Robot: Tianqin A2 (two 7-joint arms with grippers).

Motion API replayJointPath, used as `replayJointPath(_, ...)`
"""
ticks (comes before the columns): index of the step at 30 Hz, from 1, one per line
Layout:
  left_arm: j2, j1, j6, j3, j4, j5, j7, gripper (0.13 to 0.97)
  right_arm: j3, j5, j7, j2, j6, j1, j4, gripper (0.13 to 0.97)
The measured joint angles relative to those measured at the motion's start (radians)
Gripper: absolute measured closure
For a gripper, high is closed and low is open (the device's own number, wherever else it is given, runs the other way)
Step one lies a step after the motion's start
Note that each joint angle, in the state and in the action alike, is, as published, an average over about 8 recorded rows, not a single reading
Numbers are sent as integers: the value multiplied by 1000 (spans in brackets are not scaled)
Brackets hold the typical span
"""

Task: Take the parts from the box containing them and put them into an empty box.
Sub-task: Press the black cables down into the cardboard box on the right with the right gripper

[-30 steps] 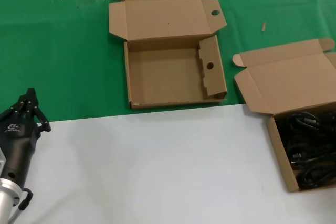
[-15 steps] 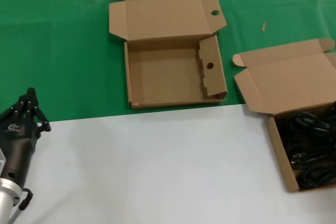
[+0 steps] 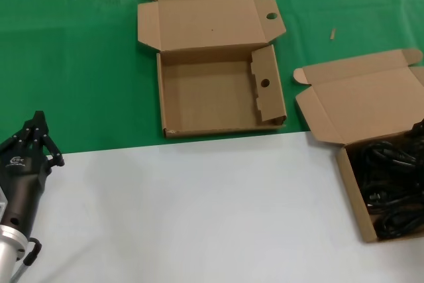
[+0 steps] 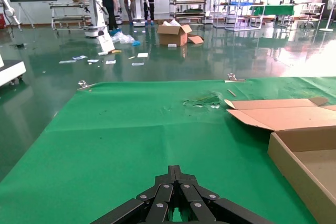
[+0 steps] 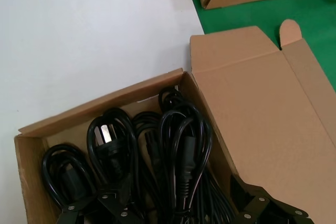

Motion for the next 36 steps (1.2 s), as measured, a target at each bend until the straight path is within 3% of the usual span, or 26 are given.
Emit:
replayJointPath(11, 0, 0, 0, 0, 0, 0, 0, 957, -9, -10, -15, -15, 1, 19, -43, 463)
replayJointPath(20, 0, 0, 0, 0, 0, 0, 0, 957, -16, -16, -34, -35, 12, 36, -80, 550)
replayJointPath(36, 0, 0, 0, 0, 0, 0, 0, 957, -28, -18, -56, -61, 30, 44, -132, 833)
